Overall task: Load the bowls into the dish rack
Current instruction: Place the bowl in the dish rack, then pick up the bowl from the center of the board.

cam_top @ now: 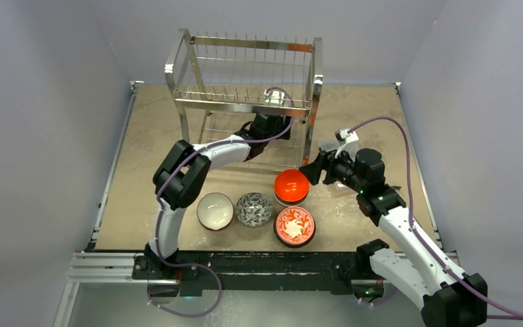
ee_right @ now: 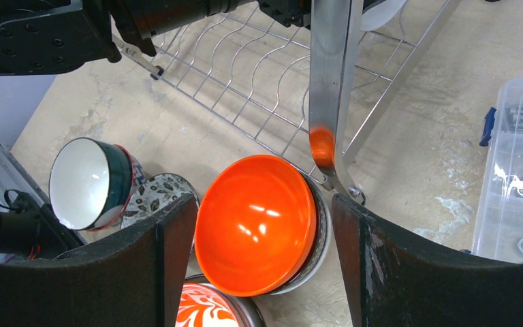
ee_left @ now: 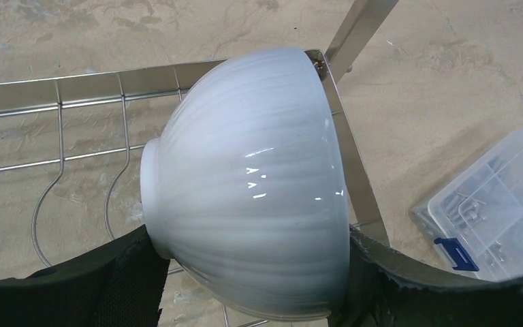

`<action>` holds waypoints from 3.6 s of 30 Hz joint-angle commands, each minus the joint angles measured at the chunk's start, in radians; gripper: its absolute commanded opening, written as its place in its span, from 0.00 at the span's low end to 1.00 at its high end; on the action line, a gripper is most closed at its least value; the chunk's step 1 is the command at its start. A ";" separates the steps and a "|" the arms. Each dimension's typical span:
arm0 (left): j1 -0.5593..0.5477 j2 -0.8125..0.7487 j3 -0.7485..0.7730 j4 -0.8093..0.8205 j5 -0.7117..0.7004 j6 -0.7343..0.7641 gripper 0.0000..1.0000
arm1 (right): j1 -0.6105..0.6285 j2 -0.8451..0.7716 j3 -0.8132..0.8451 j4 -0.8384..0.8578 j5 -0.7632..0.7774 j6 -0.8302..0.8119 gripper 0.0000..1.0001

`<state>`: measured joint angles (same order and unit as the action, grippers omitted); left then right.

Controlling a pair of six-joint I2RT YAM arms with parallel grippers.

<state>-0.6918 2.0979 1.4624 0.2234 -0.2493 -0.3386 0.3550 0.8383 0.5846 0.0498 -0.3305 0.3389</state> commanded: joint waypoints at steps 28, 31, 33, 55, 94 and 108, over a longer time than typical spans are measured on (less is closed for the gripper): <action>-0.057 0.083 0.144 -0.089 -0.016 0.010 0.24 | 0.004 -0.042 0.044 -0.011 0.030 0.003 0.74; -0.058 0.057 0.120 -0.069 -0.013 -0.004 0.52 | 0.004 -0.039 0.043 -0.010 0.030 0.005 0.74; -0.058 0.032 0.089 -0.044 -0.018 -0.015 0.68 | 0.005 -0.039 0.044 -0.009 0.028 0.004 0.74; -0.055 -0.403 -0.448 0.148 -0.016 -0.230 0.96 | 0.004 -0.062 0.029 -0.040 0.004 0.001 0.74; -0.109 -0.712 -0.620 -0.547 0.297 -0.002 0.81 | 0.005 0.030 -0.029 0.038 -0.096 0.027 0.74; -0.194 -0.511 -0.588 -0.555 0.213 0.000 0.74 | 0.005 0.042 0.000 0.036 -0.099 0.018 0.74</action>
<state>-0.8696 1.5623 0.8291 -0.3317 -0.0147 -0.3538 0.3553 0.8906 0.5541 0.0650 -0.4149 0.3656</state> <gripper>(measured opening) 0.754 0.743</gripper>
